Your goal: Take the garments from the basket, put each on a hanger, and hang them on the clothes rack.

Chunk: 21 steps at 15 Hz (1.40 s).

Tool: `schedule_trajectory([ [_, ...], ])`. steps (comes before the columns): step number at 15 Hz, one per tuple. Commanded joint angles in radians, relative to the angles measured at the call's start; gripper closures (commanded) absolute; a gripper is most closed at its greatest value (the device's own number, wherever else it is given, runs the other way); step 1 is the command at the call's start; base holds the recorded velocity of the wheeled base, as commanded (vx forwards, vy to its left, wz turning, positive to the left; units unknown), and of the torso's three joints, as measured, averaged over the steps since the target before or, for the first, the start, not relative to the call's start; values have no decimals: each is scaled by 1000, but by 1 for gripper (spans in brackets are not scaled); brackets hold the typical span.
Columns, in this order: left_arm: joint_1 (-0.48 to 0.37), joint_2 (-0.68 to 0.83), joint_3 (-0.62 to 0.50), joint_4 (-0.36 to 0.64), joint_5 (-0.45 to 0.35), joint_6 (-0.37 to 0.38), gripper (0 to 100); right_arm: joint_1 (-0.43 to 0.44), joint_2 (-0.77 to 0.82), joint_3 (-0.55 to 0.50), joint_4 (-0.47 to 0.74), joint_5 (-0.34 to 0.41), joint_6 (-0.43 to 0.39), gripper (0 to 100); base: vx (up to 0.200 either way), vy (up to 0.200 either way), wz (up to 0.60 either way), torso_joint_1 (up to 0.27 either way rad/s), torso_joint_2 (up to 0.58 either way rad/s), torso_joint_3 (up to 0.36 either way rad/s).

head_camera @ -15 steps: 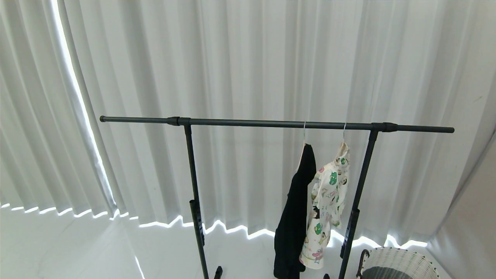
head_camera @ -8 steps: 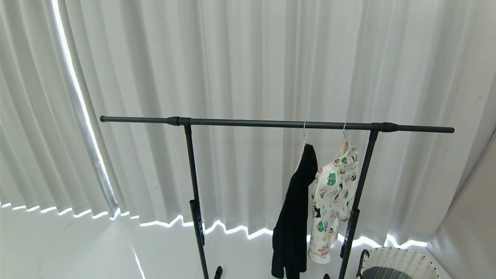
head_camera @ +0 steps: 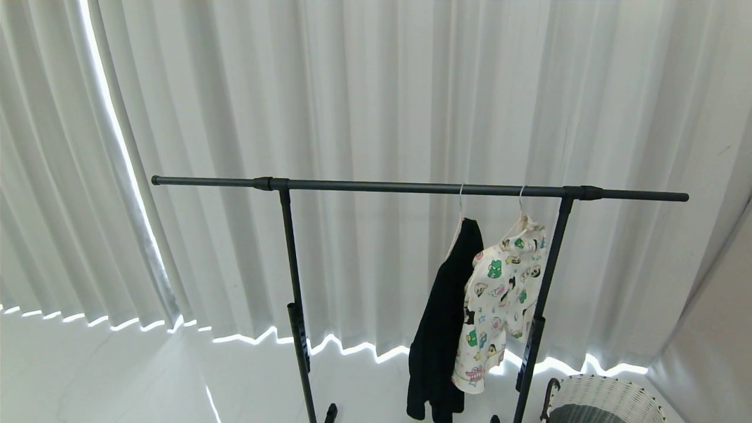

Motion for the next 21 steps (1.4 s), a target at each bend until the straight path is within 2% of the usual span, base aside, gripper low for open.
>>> schedule_trajectory([
  [1, 0, -1, 0, 0, 0, -1, 0, 0, -1, 0, 0, 0, 0, 0, 0, 0, 0, 0, 0, 0],
  [21, 0, -2, 0, 1, 0, -1, 0, 0, -1, 0, 1, 0, -9, 0, 0, 0, 0, 0, 0, 0],
])
